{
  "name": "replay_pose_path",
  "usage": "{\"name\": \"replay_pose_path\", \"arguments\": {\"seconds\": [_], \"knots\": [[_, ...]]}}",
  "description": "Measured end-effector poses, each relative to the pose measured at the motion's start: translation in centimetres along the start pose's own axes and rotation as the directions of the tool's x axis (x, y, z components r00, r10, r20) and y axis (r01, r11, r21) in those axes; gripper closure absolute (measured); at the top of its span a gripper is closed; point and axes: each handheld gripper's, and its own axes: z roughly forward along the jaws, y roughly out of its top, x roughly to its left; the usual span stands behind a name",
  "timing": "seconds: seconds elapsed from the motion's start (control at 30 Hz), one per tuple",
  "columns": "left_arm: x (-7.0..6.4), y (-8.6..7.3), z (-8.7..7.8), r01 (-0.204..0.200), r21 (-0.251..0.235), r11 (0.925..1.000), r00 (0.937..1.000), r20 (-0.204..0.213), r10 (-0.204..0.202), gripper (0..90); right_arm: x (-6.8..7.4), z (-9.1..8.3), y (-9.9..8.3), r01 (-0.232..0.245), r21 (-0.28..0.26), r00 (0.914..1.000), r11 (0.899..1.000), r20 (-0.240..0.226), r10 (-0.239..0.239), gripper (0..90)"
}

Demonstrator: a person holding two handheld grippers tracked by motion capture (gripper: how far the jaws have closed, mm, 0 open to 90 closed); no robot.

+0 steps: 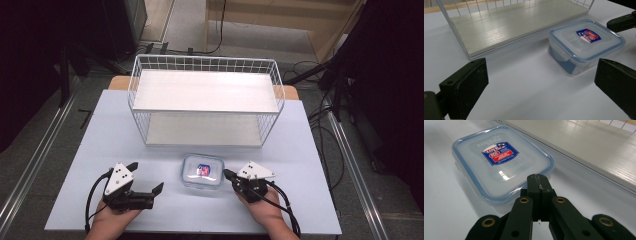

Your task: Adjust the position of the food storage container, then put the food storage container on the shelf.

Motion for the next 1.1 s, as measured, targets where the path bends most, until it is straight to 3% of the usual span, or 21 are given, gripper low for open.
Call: {"name": "replay_pose_path", "arguments": {"seconds": [0.13,0.33,0.5,0.67,0.8,0.9,1.0,1.1], "knots": [[0.2,0.0,0.1,0.016,0.006,0.9999,0.9998,0.010,-0.016,0.0,0.0,-0.3,0.1,0.001,-0.010,1.0000,1.000,0.008,-0.001,90.0],[0.3,0.0,1.1,0.066,0.027,0.9974,0.9962,0.055,-0.068,1.4,-0.6,-1.9,0.6,-0.104,-0.064,0.9946,0.993,0.001,0.104,90.0],[0.2,0.6,2.2,0.080,0.031,0.9963,0.9934,0.080,-0.082,3.3,-0.7,-2.2,0.7,-0.198,-0.081,0.9801,0.977,-0.025,0.197,79.1],[-0.3,1.0,3.9,0.102,0.050,0.9935,0.9868,0.122,-0.107,5.7,-0.1,-2.1,0.6,-0.282,-0.064,0.9586,0.957,-0.060,0.278,56.2],[-0.6,1.1,5.8,0.131,0.082,0.9881,0.9768,0.160,-0.142,8.3,0.4,-1.7,0.7,-0.314,-0.040,0.9483,0.949,-0.062,0.311,42.7],[-0.7,0.9,7.2,0.153,0.116,0.9814,0.9682,0.181,-0.172,9.4,0.7,-1.1,0.8,-0.342,-0.015,0.9386,0.940,-0.058,0.340,38.8],[-0.4,0.9,7.9,0.209,0.136,0.9684,0.9496,0.208,-0.234,11.3,0.8,-0.5,0.7,-0.373,0.005,0.9257,0.928,-0.064,0.373,36.1],[-0.3,0.8,8.4,0.249,0.153,0.9563,0.9282,0.244,-0.281,14.5,0.8,0.2,0.6,-0.383,0.024,0.9211,0.923,-0.065,0.384,34.1]]}}
